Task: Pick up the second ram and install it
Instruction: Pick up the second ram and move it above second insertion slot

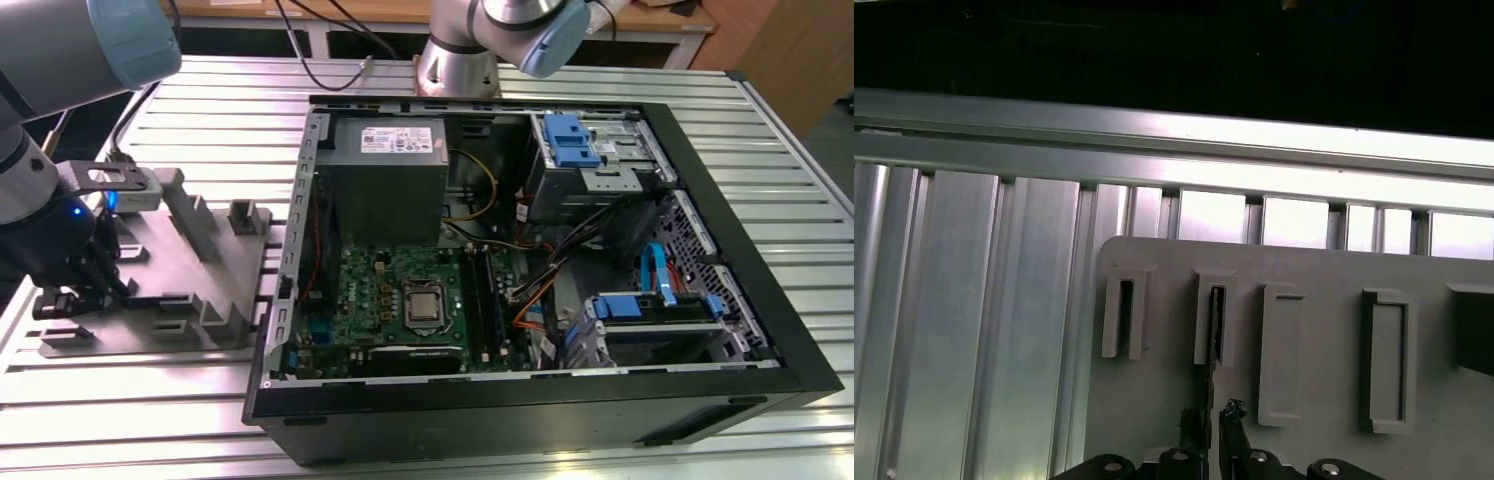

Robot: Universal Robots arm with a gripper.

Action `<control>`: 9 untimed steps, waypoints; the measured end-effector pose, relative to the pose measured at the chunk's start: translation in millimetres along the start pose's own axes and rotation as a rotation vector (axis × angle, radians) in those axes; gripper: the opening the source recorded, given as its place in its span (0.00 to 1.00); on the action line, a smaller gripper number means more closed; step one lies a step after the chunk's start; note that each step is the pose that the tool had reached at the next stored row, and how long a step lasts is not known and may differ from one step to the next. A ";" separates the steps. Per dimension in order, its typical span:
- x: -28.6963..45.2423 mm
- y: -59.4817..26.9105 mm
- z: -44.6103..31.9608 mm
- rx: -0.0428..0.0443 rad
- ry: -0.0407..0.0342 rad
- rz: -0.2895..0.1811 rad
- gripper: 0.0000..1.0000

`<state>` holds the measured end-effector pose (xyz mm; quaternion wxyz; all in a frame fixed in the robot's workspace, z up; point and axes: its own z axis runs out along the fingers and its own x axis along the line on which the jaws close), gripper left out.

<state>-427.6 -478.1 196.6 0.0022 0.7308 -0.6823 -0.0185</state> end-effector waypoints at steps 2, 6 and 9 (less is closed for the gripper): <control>0.0 0.0 0.0 0.0000 0.0000 0.000 0.22; -0.1 0.0 -3.3 0.0003 -0.0002 0.000 0.22; -0.1 0.1 -3.4 0.0002 -0.0001 0.000 0.22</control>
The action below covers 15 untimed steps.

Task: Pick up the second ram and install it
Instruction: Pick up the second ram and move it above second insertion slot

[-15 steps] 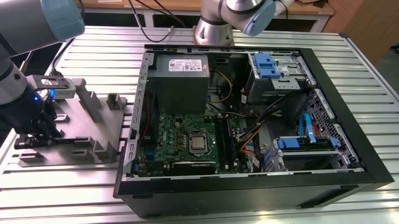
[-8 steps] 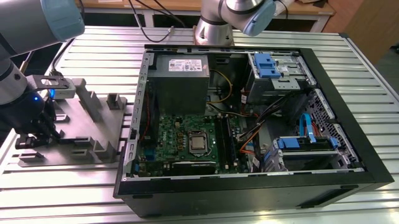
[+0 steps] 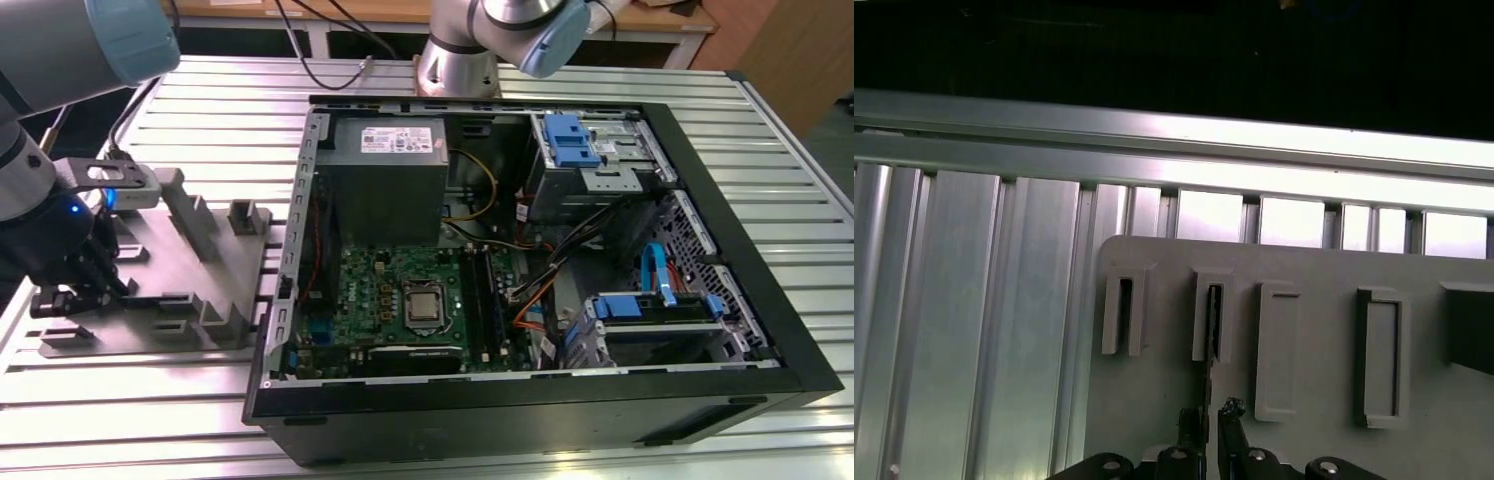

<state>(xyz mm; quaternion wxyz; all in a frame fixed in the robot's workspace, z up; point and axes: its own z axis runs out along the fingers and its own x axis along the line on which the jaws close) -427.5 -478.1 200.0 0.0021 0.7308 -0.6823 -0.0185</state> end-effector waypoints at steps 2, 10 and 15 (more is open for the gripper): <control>0.0 0.0 -0.1 -0.0001 0.0001 0.000 0.22; 0.0 0.0 -0.2 -0.0002 0.0000 0.000 0.14; 0.0 0.0 -0.2 -0.0001 0.0000 0.001 0.11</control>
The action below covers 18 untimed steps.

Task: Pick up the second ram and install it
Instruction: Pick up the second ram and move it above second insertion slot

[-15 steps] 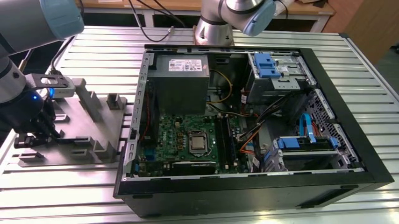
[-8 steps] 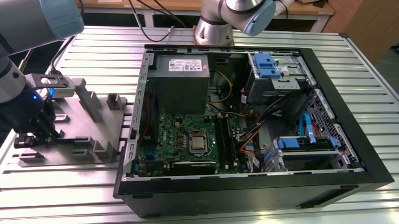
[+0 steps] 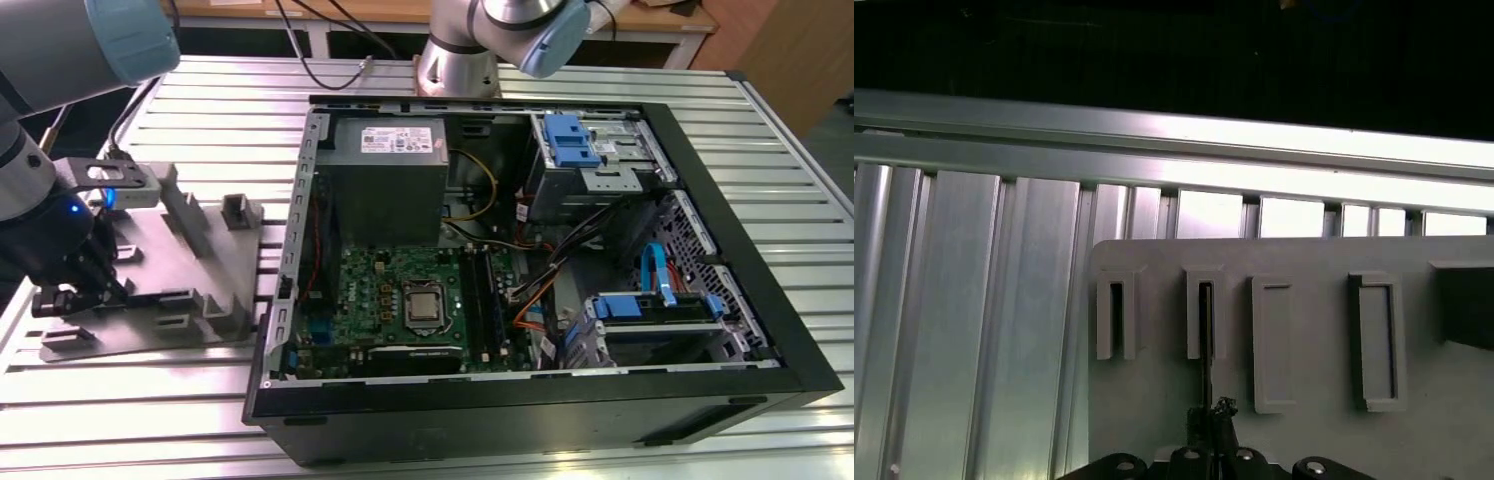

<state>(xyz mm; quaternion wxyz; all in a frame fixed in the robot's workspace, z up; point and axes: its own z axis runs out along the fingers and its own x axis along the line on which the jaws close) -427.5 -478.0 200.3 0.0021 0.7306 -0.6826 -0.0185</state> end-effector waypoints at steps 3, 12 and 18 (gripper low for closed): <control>0.0 0.0 0.4 0.0007 -0.0009 0.041 0.11; 0.0 0.0 0.9 0.0019 -0.0023 0.085 0.11; 0.0 -0.1 1.0 0.0023 -0.0028 0.097 0.11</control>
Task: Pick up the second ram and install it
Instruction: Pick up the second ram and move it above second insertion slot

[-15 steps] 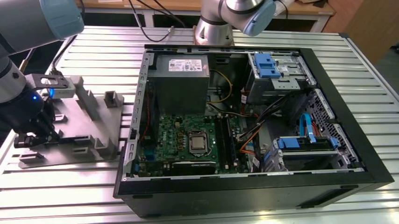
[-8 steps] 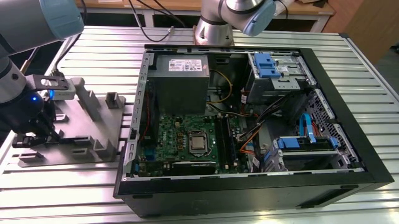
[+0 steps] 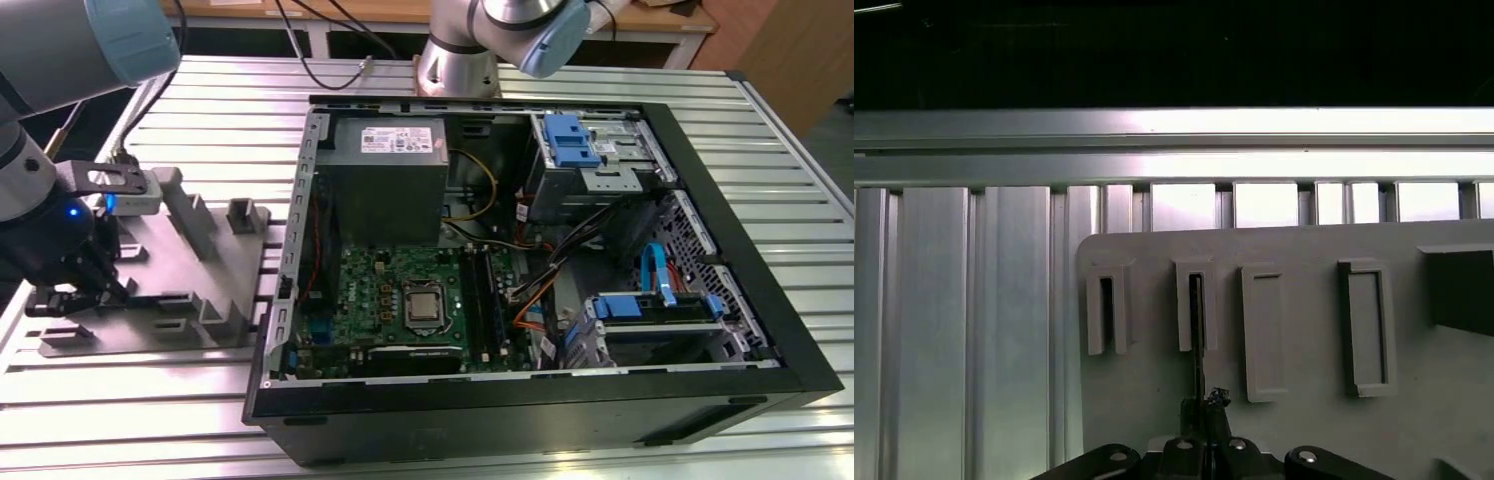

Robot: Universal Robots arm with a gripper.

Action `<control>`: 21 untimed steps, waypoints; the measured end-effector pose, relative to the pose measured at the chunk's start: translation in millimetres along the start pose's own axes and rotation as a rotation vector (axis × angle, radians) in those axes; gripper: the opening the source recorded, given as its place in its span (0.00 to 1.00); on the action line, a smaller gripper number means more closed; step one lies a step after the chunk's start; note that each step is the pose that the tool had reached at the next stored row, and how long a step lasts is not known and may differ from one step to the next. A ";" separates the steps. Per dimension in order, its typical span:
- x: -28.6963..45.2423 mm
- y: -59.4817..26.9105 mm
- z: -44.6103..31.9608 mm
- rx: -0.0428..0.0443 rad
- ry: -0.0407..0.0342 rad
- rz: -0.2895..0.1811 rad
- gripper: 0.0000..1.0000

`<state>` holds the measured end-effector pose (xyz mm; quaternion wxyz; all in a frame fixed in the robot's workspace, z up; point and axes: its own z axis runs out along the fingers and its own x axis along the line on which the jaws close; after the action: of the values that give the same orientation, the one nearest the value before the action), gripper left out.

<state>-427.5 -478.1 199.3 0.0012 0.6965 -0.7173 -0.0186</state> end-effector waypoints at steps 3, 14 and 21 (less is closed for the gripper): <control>0.0 0.0 0.0 -0.0007 0.0009 -0.032 0.11; -0.1 0.1 -4.3 -0.0011 0.0013 -0.035 0.11; -0.1 0.1 -4.6 -0.0008 0.0008 -0.035 0.11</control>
<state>-427.5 -478.0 203.9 0.0015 0.7091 -0.7049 -0.0186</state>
